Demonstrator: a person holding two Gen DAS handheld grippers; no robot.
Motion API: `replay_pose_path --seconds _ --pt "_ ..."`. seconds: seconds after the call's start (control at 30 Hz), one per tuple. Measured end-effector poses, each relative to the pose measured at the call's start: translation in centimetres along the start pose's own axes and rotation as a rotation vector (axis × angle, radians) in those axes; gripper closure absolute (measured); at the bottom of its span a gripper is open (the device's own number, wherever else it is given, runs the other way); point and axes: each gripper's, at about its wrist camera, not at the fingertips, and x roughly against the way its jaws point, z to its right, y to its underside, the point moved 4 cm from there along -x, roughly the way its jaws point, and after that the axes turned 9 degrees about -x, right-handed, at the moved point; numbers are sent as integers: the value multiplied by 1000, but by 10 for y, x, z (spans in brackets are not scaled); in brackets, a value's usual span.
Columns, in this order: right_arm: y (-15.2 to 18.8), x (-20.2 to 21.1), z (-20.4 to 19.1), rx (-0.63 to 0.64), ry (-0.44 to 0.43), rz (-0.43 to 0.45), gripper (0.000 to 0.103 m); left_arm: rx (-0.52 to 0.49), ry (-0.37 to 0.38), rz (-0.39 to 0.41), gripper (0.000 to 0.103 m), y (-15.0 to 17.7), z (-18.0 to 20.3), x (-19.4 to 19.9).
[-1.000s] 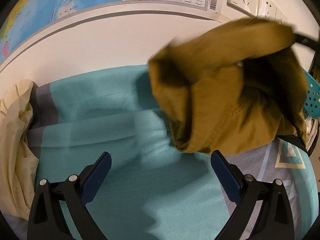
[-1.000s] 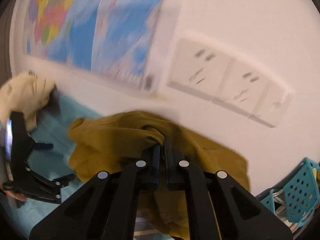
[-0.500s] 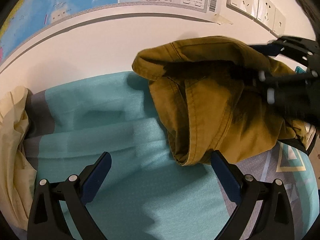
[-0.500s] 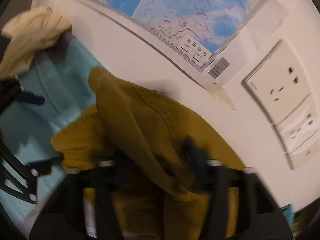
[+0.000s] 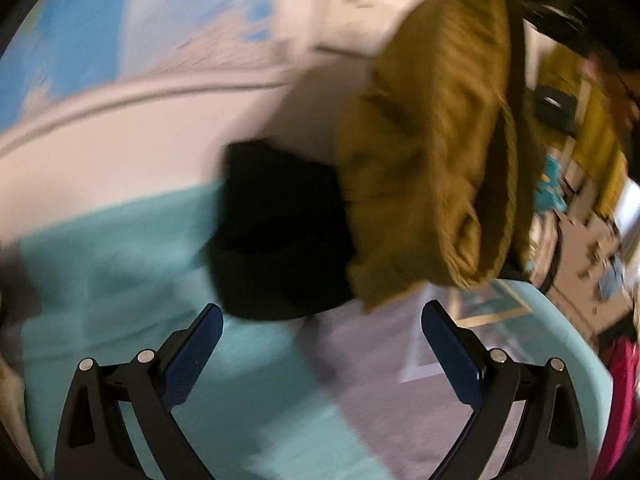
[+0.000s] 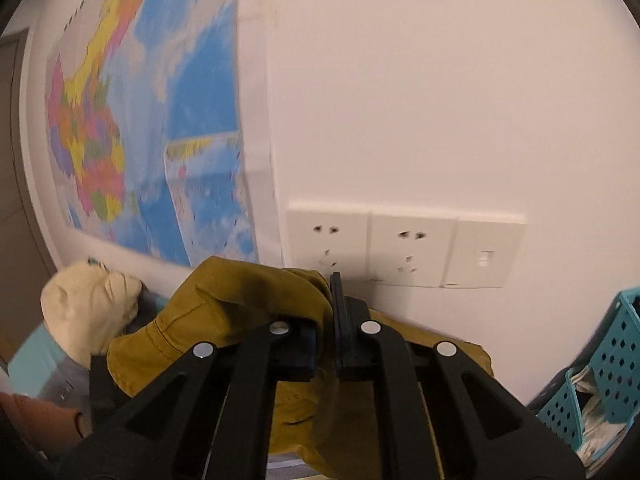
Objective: Fold large clothes
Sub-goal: 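Grasp the olive-brown jacket with both grippers and lift it off the bed, then raise the jacket with both grippers and shake it out in the air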
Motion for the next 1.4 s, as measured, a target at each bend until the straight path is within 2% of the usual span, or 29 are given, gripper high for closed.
replay_pose_path --seconds 0.07,0.13,0.17,0.2,0.23,0.37,0.47,0.53,0.67,0.8,0.87,0.9,0.93,1.03,1.1,1.27,1.37,1.4 --pt "-2 14 6 -23 -12 15 97 -31 -10 -2 9 -7 9 -16" --pt "-6 32 14 -26 -10 31 97 -11 -10 -27 43 -11 9 -36" --pt "-6 36 13 -31 -9 39 97 7 -20 -47 74 -15 5 -45" --pt "-5 41 14 -41 -13 46 98 54 16 -61 102 -20 -3 -54" --pt "-5 48 16 -46 -8 55 98 97 65 -48 102 -26 -11 -52" --pt "-19 111 34 -46 52 164 99 148 96 93 103 -76 -21 -20" --pt "-40 180 41 -52 61 281 99 97 95 207 103 -132 -9 20" --pt "-52 225 40 -35 85 343 99 50 78 259 103 -168 5 47" --pt "-65 296 26 30 114 429 99 -10 36 401 103 -210 24 106" --pt "-74 360 1 86 112 510 99 -51 -34 590 103 -239 43 205" --pt "-77 389 -20 118 84 554 99 -78 -72 665 103 -241 52 261" --pt "-76 403 -30 138 70 572 99 -116 -125 704 103 -238 58 291" --pt "-75 417 -42 153 48 585 99 -130 -149 723 103 -230 65 323" --pt "-65 446 -74 197 -6 599 99 -172 -248 762 102 -210 71 386" --pt "-57 460 -93 211 -52 597 99 -188 -302 771 102 -196 72 418" --pt "-39 481 -134 247 -209 559 99 -235 -527 741 102 -152 77 505" --pt "-32 481 -149 245 -310 542 99 -258 -650 718 102 -133 87 548" --pt "-31 475 -151 236 -344 528 99 -260 -691 701 102 -132 86 550"
